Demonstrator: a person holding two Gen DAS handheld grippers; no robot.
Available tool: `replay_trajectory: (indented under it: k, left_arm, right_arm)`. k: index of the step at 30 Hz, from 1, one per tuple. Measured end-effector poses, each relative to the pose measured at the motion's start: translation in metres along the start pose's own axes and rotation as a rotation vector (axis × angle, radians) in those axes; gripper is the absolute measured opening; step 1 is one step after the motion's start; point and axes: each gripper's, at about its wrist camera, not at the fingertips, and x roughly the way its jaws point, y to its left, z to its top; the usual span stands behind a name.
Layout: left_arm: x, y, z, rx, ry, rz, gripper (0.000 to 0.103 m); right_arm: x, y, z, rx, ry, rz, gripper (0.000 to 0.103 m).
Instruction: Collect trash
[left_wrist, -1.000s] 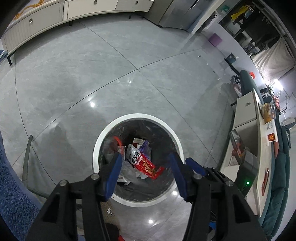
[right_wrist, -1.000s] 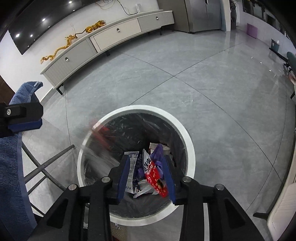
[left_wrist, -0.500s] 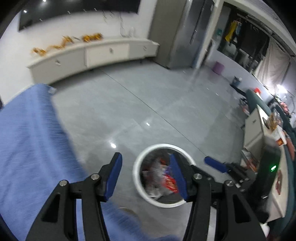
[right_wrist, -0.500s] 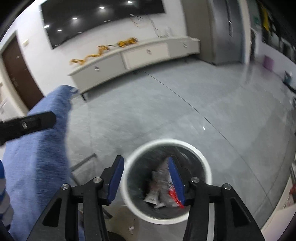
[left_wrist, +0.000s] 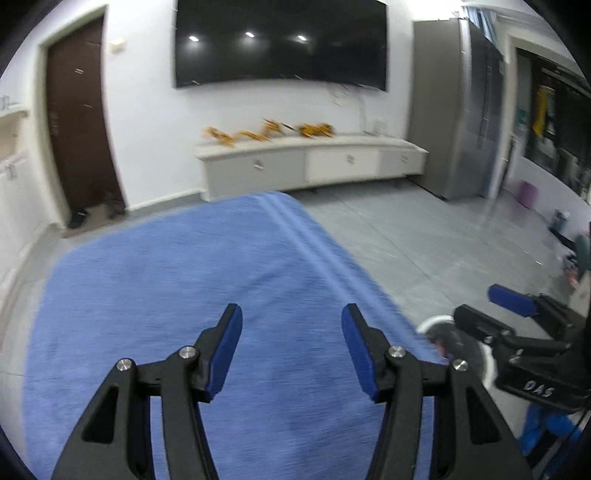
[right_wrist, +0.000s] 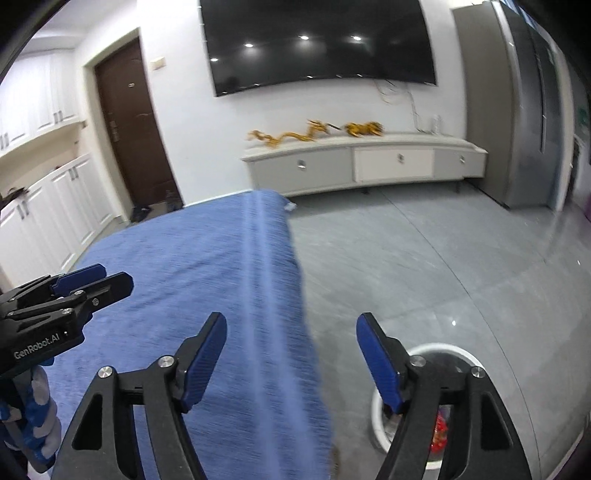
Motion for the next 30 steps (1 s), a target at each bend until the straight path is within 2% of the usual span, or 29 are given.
replay_trajectory:
  k: [7,9,18,26,30]
  left_arm:
    - [-0.033,0.052,-0.008,-0.053,-0.097,0.132,0.079]
    - [-0.04,0.063,-0.01,-0.066,-0.121,0.173,0.081]
    - [-0.055,0.101,-0.019,-0.12,-0.141,0.288,0.083]
    - [-0.06,0.125,-0.032,-0.167,-0.129,0.348,0.099]
    - [-0.057,0.13,-0.037,-0.168,-0.113,0.379,0.1]
  right_arm:
    - [0.005,0.043,0.007,-0.042,-0.032,0.019,0.084]
    - [0.006,0.051,0.007,-0.043,-0.042,0.014,0.09]
    - [0.02,0.064,0.006,-0.019,-0.038,-0.004,0.096]
    - [0.035,0.076,0.001,-0.027,-0.02,-0.005,0.098]
    - [0.039,0.081,-0.002,-0.035,-0.019,-0.01,0.099]
